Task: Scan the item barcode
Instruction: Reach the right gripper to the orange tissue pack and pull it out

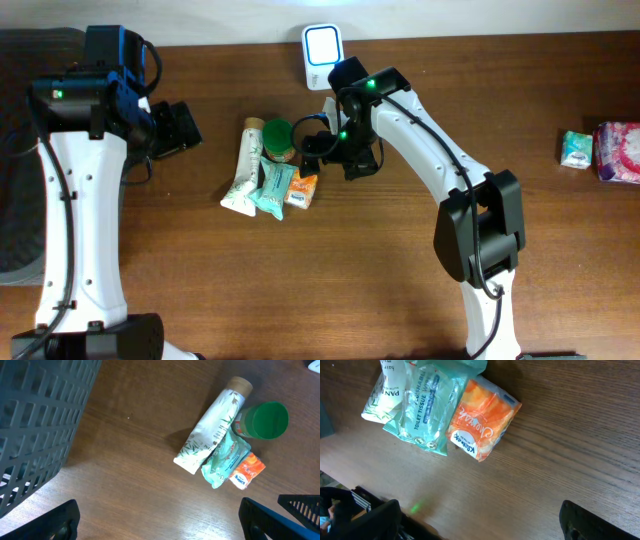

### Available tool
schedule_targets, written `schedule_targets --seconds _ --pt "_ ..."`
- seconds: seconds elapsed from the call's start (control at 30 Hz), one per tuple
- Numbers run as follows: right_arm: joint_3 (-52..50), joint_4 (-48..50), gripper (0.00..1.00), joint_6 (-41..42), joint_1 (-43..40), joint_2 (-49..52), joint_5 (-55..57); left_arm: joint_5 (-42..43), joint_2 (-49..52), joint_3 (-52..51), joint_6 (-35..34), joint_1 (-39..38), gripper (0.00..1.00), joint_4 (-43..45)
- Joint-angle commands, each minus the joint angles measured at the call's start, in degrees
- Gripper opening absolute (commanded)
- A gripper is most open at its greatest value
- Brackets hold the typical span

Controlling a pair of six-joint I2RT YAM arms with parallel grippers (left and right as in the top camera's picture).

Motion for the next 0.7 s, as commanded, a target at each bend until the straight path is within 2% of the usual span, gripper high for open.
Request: schedule_targets --seconds 0.0,0.67 --pt "-0.31 0.26 0.96 0.26 0.31 0.15 0.94 -0.46 -1.03 0.02 -0.33 0.37 0.99 -0.04" --pt "-0.31 1.9 0.96 0.26 0.31 0.15 1.64 -0.46 -1.03 0.02 -0.33 0.37 0.99 -0.04"
